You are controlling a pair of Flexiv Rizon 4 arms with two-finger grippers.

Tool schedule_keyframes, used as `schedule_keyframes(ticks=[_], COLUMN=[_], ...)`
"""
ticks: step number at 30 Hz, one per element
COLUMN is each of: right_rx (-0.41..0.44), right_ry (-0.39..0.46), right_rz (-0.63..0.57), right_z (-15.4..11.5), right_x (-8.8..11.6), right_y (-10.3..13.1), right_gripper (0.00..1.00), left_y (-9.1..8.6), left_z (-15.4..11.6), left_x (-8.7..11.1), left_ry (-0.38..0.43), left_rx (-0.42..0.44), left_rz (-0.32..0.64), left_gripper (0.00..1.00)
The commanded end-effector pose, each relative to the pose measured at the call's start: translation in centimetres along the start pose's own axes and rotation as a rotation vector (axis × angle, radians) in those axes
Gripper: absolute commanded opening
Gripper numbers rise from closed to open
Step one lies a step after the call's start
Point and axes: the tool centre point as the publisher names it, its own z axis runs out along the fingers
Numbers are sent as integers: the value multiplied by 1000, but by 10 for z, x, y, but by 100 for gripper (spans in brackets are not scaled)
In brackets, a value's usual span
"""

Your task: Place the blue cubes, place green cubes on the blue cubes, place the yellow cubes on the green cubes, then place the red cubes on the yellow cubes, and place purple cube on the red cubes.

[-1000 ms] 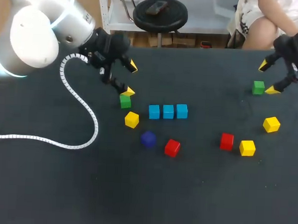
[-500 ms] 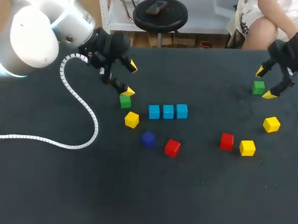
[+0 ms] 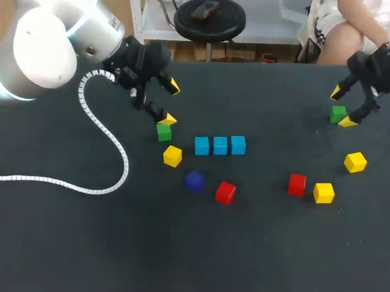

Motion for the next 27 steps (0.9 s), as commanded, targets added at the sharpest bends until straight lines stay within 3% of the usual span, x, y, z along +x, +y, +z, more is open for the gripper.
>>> schedule_keyframes(ticks=[1,3,4,5,7,8,15,27], right_rx=[-12,-18,-19,-22,-25,-25,-19,10], right_ry=[3,6,6,5,1,0,-44,-78], right_rz=[-1,-1,-2,-4,-10,-12,1,-26], right_z=[3,4,5,5,4,4,2,3], right_x=[1,1,1,1,0,0,0,-40], right_y=[-2,0,0,1,3,5,15,44], right_gripper=[78,62,49,44,20,0,0,0], left_y=[2,2,2,2,2,2,2,2], left_z=[0,0,0,0,0,0,0,0], left_x=[1,1,1,1,1,1,1,1], left_ry=[-2,-2,-2,-2,-2,-2,-2,-2], left_rx=[4,4,4,4,4,4,4,4], left_rz=[3,3,3,3,3,3,3,3], left_gripper=[100,100,100,100,100,100,100,100])
